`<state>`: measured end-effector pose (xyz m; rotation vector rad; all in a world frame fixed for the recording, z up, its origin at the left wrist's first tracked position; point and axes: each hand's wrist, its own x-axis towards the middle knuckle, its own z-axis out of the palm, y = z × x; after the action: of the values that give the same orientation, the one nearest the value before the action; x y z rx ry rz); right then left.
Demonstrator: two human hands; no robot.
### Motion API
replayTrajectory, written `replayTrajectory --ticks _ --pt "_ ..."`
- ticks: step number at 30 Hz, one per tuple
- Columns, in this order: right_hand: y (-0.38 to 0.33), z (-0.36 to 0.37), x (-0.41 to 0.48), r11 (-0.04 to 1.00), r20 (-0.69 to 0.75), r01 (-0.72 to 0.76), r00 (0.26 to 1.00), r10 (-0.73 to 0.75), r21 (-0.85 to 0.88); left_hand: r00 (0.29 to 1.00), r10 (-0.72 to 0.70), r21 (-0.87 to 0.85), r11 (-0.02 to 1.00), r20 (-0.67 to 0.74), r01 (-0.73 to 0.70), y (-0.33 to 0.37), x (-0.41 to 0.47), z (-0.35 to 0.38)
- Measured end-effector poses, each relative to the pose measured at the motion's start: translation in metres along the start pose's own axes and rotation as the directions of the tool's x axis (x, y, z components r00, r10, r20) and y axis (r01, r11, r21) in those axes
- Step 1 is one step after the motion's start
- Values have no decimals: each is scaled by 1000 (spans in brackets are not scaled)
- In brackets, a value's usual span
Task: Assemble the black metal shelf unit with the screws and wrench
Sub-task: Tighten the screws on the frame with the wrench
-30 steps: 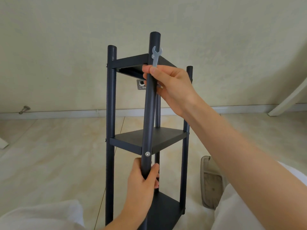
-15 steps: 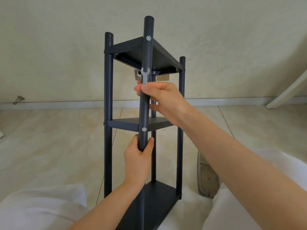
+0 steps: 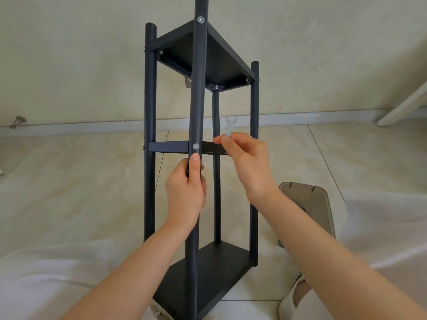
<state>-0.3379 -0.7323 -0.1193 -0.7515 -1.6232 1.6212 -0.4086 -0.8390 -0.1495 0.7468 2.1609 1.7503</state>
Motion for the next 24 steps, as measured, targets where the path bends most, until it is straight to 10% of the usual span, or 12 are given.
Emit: replayTrajectory --ticks 24 --pt "73 24 -30 939 153 -235 948 279 -252 963 -254 -61 964 84 260 -15 14 4"
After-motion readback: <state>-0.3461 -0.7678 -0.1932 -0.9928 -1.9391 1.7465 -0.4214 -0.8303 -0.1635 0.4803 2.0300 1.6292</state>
